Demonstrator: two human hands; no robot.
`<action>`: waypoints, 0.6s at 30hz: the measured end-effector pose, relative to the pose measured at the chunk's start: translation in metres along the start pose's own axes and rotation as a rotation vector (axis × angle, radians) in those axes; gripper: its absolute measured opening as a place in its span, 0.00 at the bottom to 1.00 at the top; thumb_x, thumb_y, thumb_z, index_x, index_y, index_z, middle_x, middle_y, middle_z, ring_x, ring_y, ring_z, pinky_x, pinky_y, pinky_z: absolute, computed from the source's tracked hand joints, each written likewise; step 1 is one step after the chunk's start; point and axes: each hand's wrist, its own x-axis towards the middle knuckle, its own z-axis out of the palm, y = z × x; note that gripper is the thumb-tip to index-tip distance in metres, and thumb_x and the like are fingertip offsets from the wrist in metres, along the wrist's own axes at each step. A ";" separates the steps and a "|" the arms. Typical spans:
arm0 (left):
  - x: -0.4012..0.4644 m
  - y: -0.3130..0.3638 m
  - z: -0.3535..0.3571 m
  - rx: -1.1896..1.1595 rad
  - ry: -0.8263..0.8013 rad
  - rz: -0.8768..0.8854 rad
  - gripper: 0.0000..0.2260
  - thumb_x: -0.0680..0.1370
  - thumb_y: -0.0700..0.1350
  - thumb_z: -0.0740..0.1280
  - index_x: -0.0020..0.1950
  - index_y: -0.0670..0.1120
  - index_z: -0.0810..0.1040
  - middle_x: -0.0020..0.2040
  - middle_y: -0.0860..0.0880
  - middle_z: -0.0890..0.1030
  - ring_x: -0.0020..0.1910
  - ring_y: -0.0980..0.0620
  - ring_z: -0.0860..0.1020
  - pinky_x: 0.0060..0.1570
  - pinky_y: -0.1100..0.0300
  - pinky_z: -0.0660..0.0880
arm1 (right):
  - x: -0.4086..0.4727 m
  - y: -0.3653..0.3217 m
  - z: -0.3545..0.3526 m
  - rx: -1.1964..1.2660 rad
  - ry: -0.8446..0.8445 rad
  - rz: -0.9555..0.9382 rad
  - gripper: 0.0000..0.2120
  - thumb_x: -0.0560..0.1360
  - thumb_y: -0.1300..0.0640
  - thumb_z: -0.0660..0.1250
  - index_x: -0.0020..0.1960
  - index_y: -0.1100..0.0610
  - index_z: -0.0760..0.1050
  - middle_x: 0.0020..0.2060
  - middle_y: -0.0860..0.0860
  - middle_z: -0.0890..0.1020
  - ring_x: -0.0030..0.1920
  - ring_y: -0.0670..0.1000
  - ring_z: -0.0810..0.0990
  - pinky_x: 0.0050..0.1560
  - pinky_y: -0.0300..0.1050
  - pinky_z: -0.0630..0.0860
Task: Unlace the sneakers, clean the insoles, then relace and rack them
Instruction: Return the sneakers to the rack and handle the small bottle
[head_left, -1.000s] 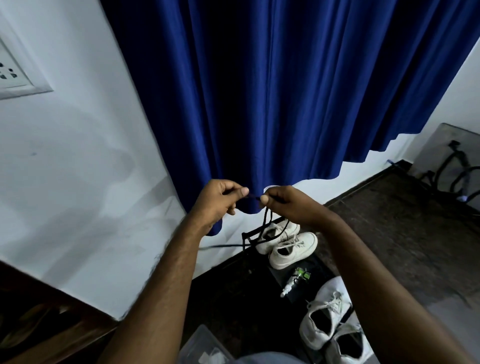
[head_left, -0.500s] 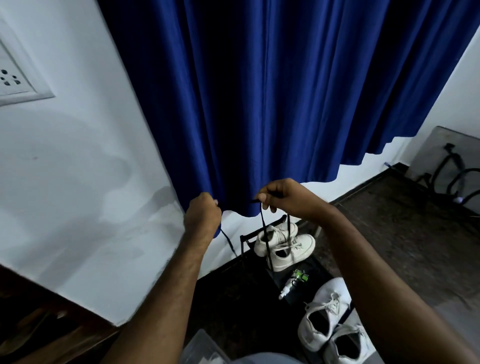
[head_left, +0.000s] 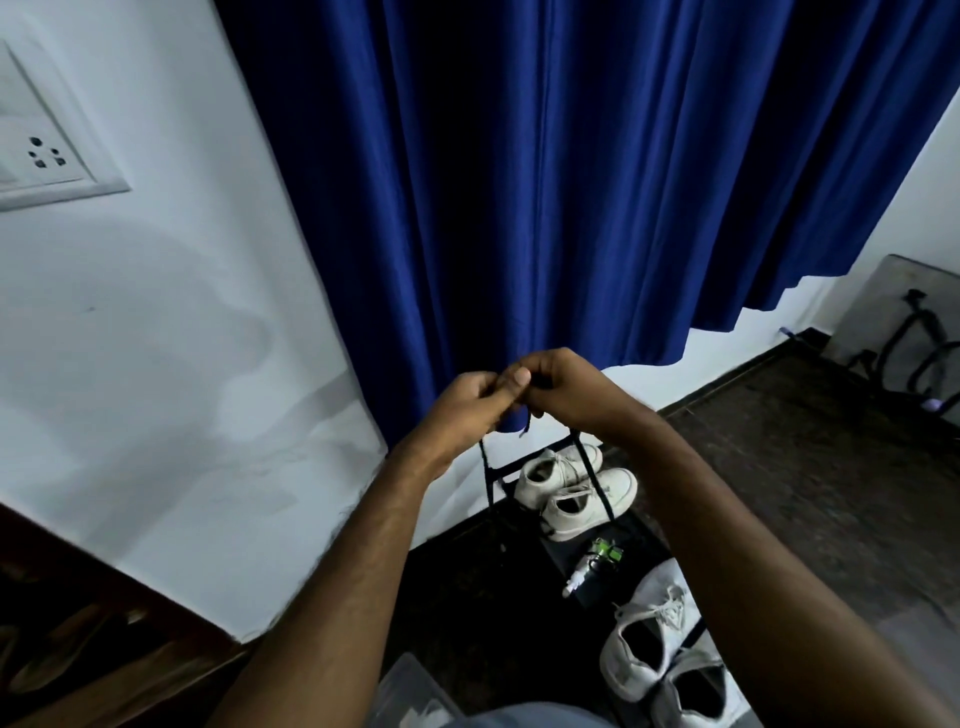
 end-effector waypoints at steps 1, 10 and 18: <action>0.000 -0.002 -0.002 0.018 -0.020 0.013 0.21 0.81 0.59 0.64 0.50 0.40 0.81 0.41 0.46 0.81 0.33 0.57 0.74 0.36 0.60 0.75 | 0.001 0.002 0.000 0.008 -0.007 -0.005 0.08 0.75 0.68 0.63 0.46 0.60 0.80 0.33 0.54 0.81 0.32 0.48 0.76 0.34 0.42 0.73; 0.003 -0.018 -0.015 -0.024 0.212 0.050 0.16 0.81 0.51 0.67 0.35 0.48 0.81 0.27 0.47 0.74 0.26 0.52 0.69 0.27 0.59 0.70 | -0.003 0.015 -0.006 0.044 0.091 0.073 0.04 0.80 0.56 0.66 0.49 0.54 0.80 0.38 0.53 0.85 0.33 0.48 0.79 0.34 0.34 0.72; 0.004 -0.022 -0.018 -0.001 0.178 0.053 0.11 0.77 0.53 0.73 0.44 0.46 0.82 0.28 0.55 0.76 0.30 0.54 0.72 0.30 0.58 0.70 | -0.001 0.017 -0.005 0.149 0.200 0.139 0.04 0.80 0.61 0.65 0.52 0.58 0.79 0.38 0.54 0.85 0.32 0.44 0.78 0.31 0.30 0.70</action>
